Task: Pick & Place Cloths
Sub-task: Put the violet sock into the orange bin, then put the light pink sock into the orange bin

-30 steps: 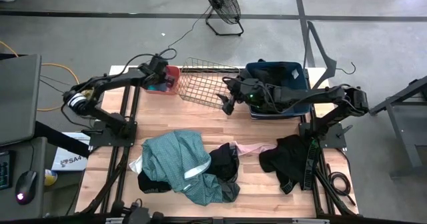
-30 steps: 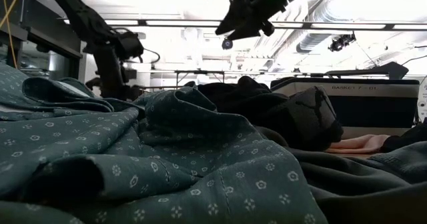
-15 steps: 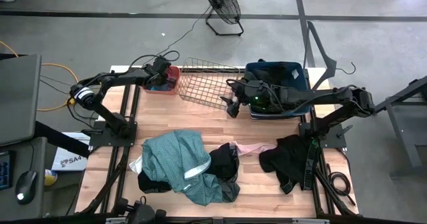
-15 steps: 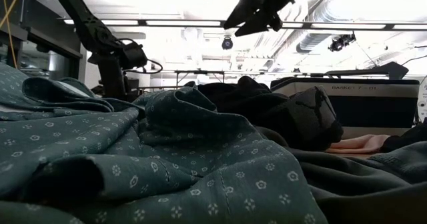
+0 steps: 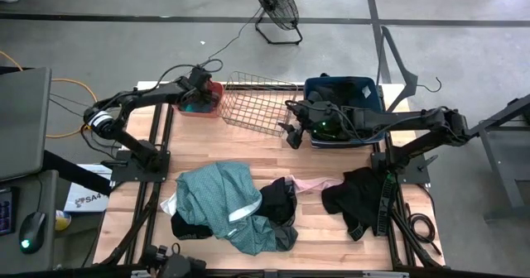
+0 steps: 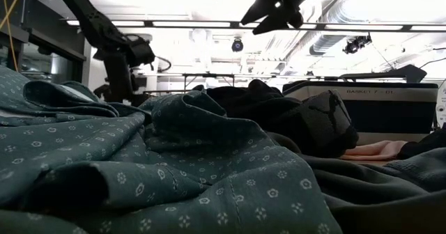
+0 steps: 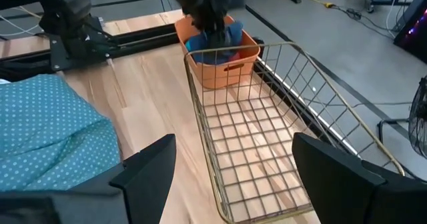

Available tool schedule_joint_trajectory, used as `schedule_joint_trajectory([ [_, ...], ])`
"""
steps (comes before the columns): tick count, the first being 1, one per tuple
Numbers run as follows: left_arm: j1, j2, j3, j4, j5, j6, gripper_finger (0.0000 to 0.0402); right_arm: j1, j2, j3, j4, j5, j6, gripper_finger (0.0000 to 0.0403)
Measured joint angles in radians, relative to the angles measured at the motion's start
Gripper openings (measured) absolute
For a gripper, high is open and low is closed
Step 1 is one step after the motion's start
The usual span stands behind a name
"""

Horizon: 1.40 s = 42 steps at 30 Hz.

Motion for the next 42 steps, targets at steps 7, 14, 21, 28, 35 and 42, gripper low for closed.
schedule_joint_trajectory([
  [7,0.0,-0.074,0.072,-0.109,0.006,0.012,0.0273,0.005,0.0,0.0,-0.025,-0.003,0.012,0.0291],
  [14,0.0,-0.162,0.083,-0.158,0.032,0.03,0.0273,0.006,-0.001,0.0,-0.131,-0.029,0.057,0.0291],
  [21,-0.001,-0.261,0.081,-0.17,0.204,0.067,0.0273,0.033,-0.003,0.0,-0.338,-0.183,0.142,0.0291],
  [28,-0.001,-0.318,0.081,-0.172,0.308,0.079,0.0273,0.145,-0.003,-0.005,-0.6,-0.268,0.234,0.0291],
  [35,-0.001,-0.323,0.081,-0.169,0.347,0.082,0.0273,0.259,0.002,-0.133,-0.574,-0.324,0.254,0.0291],
  [42,-0.001,-0.323,0.081,-0.165,0.366,0.082,0.0273,0.308,0.002,-0.265,-0.41,-0.351,0.295,0.0291],
])
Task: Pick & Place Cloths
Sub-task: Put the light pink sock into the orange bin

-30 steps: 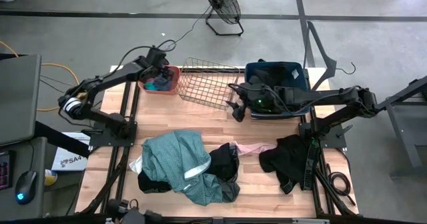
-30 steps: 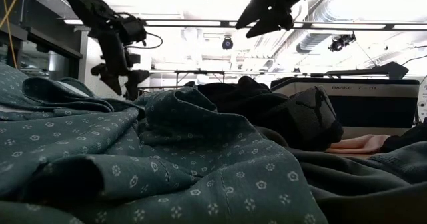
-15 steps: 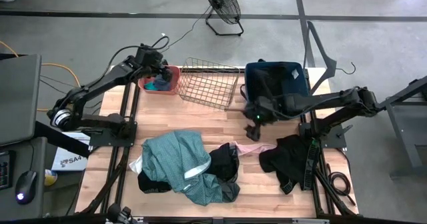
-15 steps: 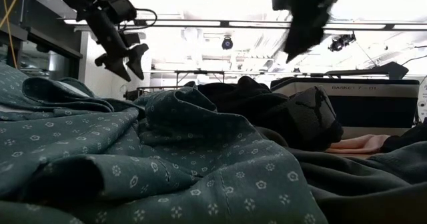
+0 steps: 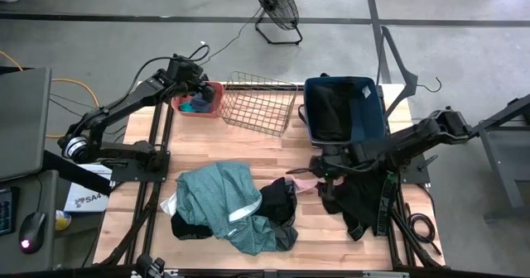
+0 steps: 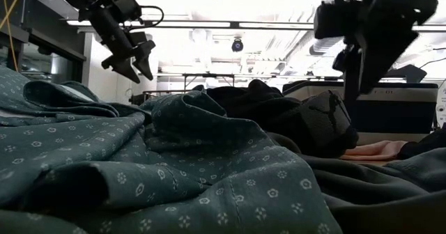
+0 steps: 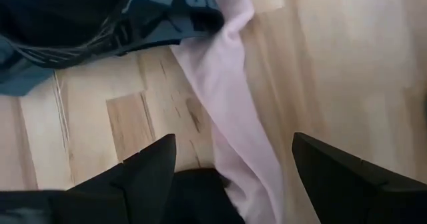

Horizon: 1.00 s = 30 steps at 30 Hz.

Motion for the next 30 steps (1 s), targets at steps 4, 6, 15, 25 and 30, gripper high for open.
schedule_joint_trajectory([
  [4,0.0,0.0,0.0,-0.003,0.001,0.0,0.0273,0.006,0.0,-0.087,0.087,-0.019,0.018,0.029],
  [6,0.0,0.0,0.0,-0.004,0.0,0.0,0.0273,0.006,0.0,-0.121,0.109,-0.019,0.036,0.0287],
  [15,0.0,0.0,0.0,-0.003,0.0,0.0,0.0273,0.006,0.0,-0.237,0.224,-0.017,0.079,0.026],
  [25,0.0,0.0,0.0,-0.003,0.0,-0.001,0.0273,0.006,0.001,-0.302,0.257,0.063,0.076,0.0231],
  [30,0.0,0.0,0.0,-0.003,0.0,-0.001,0.0273,0.006,0.0,-0.316,0.265,0.072,0.076,0.0194],
])
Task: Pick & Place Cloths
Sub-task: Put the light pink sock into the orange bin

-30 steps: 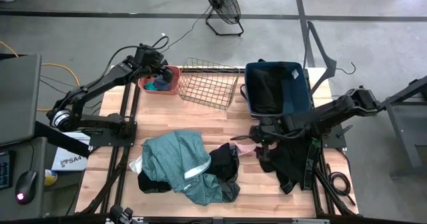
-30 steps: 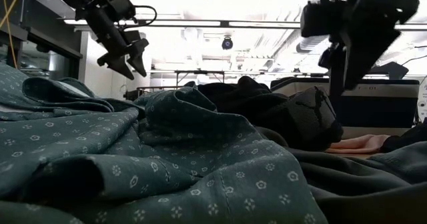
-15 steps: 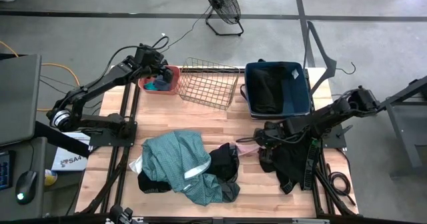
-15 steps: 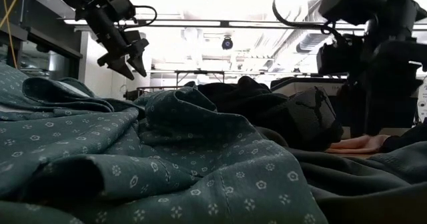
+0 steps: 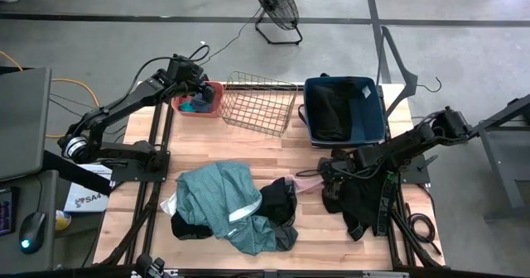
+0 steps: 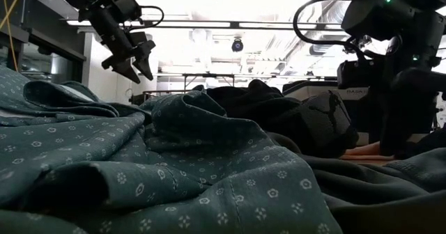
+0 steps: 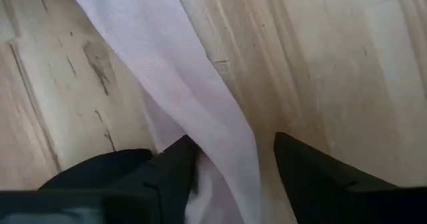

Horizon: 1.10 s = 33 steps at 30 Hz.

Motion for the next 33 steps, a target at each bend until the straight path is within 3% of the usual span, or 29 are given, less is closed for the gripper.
schedule_joint_trajectory([
  [4,0.0,0.0,0.0,0.0,0.0,0.0,0.0273,-0.001,0.0,-0.001,0.005,0.0,0.0,0.0137],
  [10,0.0,0.0,0.0,0.001,0.0,0.0,0.0273,0.0,-0.001,0.005,0.037,-0.091,0.0,0.0016],
  [19,0.0,0.0,0.0,0.028,0.07,0.011,0.0273,0.0,-0.003,0.136,0.027,-0.11,-0.098,0.0006],
  [29,0.0,-0.002,0.0,0.122,0.278,0.052,0.0273,0.0,-0.004,0.359,-0.213,0.033,-0.239,0.0005],
  [33,-0.013,-0.002,0.0,0.177,0.357,0.054,0.0273,0.0,-0.004,0.435,-0.233,0.119,-0.318,0.0005],
])
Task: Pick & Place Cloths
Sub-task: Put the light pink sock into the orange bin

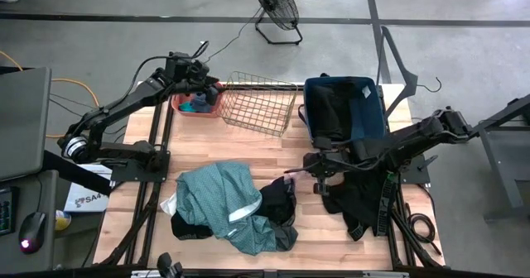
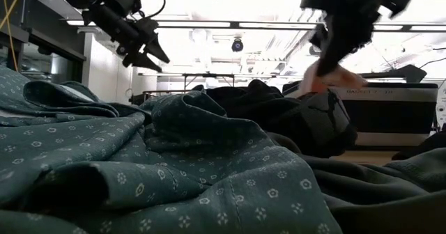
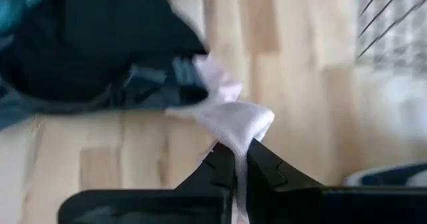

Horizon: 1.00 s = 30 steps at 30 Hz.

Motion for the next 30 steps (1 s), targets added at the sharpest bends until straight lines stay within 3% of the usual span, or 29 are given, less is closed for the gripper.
schedule_joint_trajectory([
  [11,-0.152,0.0,0.0,0.189,0.021,0.081,0.0273,-0.045,0.0,0.138,0.185,0.275,-0.24,0.0004],
  [22,-0.297,0.0,0.0,0.335,0.021,0.272,0.0273,-0.17,0.0,0.142,0.619,0.292,-0.411,0.0004],
  [30,-0.367,0.0,0.0,0.356,0.021,0.397,0.0273,-0.272,0.0,0.142,0.713,0.292,-0.425,0.0004],
])
